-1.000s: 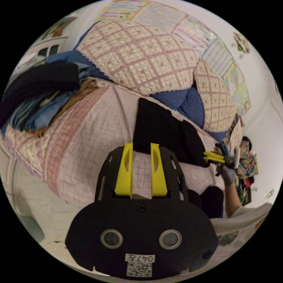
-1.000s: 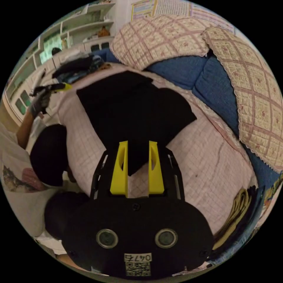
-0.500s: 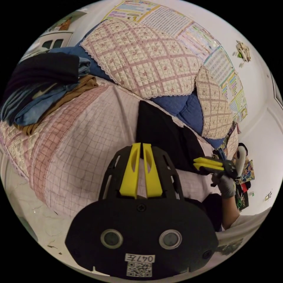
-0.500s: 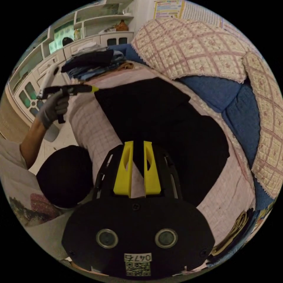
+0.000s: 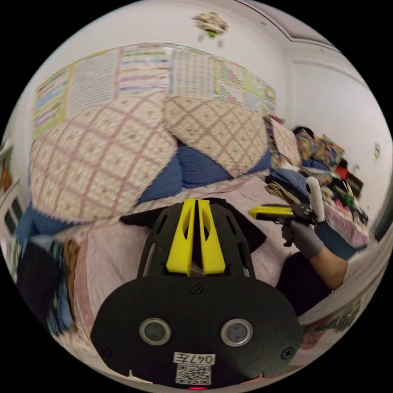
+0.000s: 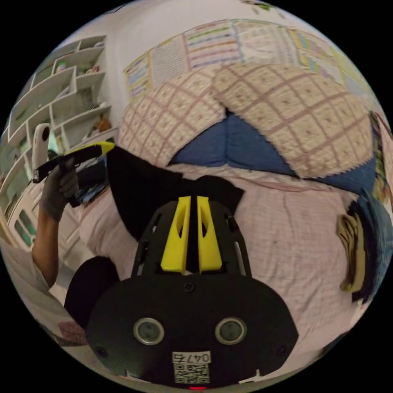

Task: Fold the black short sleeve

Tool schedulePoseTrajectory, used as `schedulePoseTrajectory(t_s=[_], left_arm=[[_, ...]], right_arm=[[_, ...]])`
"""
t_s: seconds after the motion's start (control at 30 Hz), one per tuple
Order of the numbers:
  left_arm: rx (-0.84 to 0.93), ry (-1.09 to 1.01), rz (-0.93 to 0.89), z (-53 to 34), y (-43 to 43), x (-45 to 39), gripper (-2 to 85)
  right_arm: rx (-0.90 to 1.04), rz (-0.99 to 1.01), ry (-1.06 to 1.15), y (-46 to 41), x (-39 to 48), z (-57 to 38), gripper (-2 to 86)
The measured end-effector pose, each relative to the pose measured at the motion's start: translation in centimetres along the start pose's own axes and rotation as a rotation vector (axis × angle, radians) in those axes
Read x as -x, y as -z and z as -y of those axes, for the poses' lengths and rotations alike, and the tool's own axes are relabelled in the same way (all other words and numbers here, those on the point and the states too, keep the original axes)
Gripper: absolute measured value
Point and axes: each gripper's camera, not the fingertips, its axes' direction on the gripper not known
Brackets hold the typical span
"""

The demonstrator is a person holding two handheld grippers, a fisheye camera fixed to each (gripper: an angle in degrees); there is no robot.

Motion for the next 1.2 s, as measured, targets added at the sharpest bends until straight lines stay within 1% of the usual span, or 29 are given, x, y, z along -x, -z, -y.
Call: schedulePoseTrajectory(t_s=[0.03, 0.1, 0.13, 0.2, 0.3, 0.4, 0.57, 0.63, 0.7, 0.77, 0.87, 0.93, 1.03, 1.1, 1.17, 1.2], left_arm=[[0.018, -0.055, -0.021, 1.8, -1.1, -2.1, -0.9], [0.114, -0.266, -0.083, 7.2, -6.3, -11.4, -0.9], [0.145, -0.313, -0.096, 8.1, -7.8, -13.8, -0.9], [0.286, -0.455, -0.129, 9.2, -14.1, -22.4, -0.9], [0.445, -0.542, -0.126, 7.6, -20.6, -29.6, -0.9], [0.480, -0.547, -0.077, 7.1, -22.8, -32.4, -0.9], [0.442, -0.505, -0.050, 10.4, -22.6, -33.0, -0.9], [0.437, -0.494, -0.056, 10.8, -23.0, -32.9, -0.8], [0.421, -0.488, -0.049, 10.7, -23.3, -32.6, -0.6], [0.403, -0.478, -0.036, 10.6, -23.4, -32.3, -0.1], [0.371, -0.457, -0.002, 10.7, -23.1, -31.2, 3.0], [0.380, -0.466, 0.023, 11.2, -22.0, -29.8, 6.4], [0.372, -0.418, 0.103, 11.2, -18.5, -24.0, 8.3], [0.401, -0.352, 0.104, 9.0, -16.6, -17.8, 9.8], [0.454, -0.298, 0.092, 7.0, -16.7, -13.4, 10.6], [0.485, -0.270, 0.082, 5.8, -17.4, -10.9, 10.5]], right_arm=[[-0.057, -0.049, -0.061, 1.6, -2.0, -0.1, -0.4], [-0.114, -0.084, -0.138, 3.5, -4.7, -0.5, -0.6], [-0.129, -0.088, -0.179, 4.4, -6.4, -0.8, -0.6], [-0.135, -0.081, -0.239, 5.1, -8.6, -1.2, -0.6], [-0.109, -0.033, -0.275, 5.4, -11.3, -1.2, -0.3], [-0.056, 0.002, -0.252, 5.2, -13.1, -0.3, 0.8], [-0.027, 0.133, -0.223, 4.7, -16.1, 3.0, 4.0], [-0.014, 0.145, -0.200, 4.3, -17.2, 5.0, 4.6], [0.034, 0.130, -0.170, 3.1, -18.4, 7.1, 5.4], [0.130, 0.143, -0.162, 0.5, -20.3, 9.7, 6.3], [0.193, 0.235, -0.202, -2.6, -22.9, 12.4, 6.5], [0.239, 0.205, -0.219, -4.2, -24.2, 13.8, 6.8], [0.328, 0.201, -0.249, -6.6, -26.2, 15.6, 6.8], [0.366, 0.265, -0.283, -7.8, -27.4, 16.2, 5.6], [0.407, 0.365, -0.299, -8.8, -28.3, 16.6, 0.9], [0.406, 0.384, -0.292, -8.8, -28.4, 16.7, 0.6]])
